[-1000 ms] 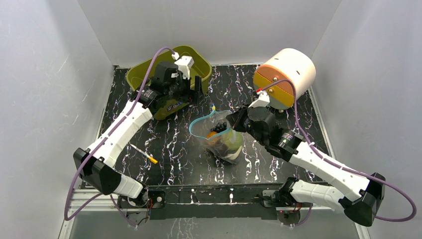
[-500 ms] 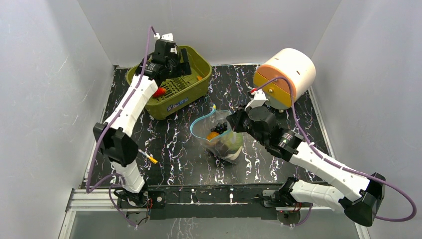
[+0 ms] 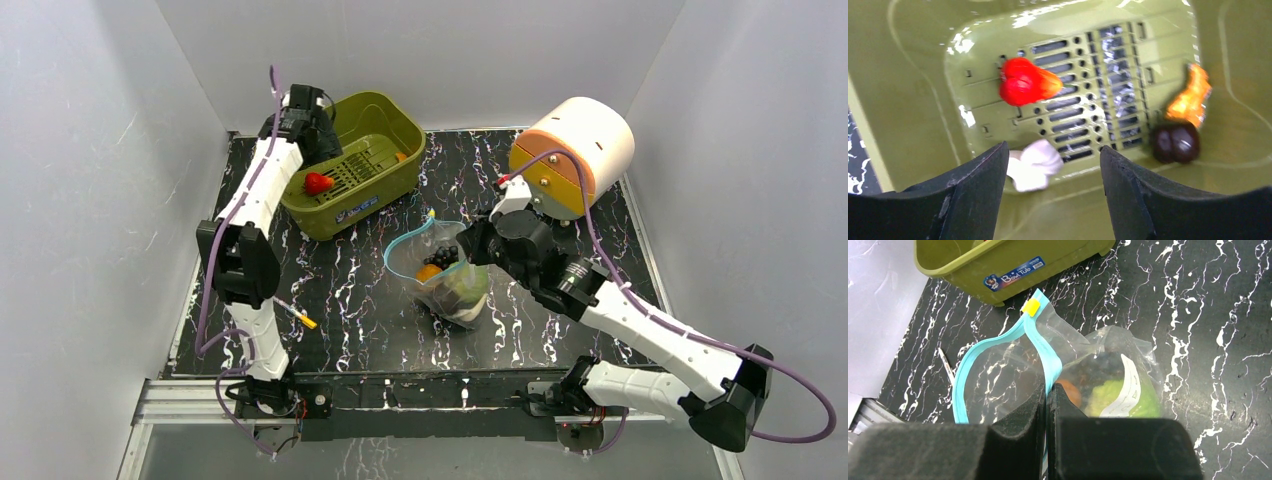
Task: Place the food in the zip-top bag and seal the zipper
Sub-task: Pick up the fake fruit from the bin.
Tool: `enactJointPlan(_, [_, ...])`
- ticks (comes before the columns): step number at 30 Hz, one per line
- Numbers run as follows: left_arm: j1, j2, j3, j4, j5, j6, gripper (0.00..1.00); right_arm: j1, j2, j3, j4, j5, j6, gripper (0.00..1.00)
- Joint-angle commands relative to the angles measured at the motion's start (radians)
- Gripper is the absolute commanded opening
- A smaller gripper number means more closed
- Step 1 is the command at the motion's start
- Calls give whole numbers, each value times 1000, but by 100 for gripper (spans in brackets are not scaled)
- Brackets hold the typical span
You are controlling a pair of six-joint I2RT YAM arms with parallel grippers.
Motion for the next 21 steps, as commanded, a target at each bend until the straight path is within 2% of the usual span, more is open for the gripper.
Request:
enactJointPlan(1, [65, 33, 43, -17, -30, -15, 64, -3, 31, 81, 46, 14, -69, 0])
enactJointPlan(10, [129, 137, 70, 57, -22, -8, 69, -2, 59, 111, 46, 3, -153, 0])
enactJointPlan(21, [152, 226, 67, 119, 68, -17, 71, -3, 76, 158, 4, 45, -151, 0])
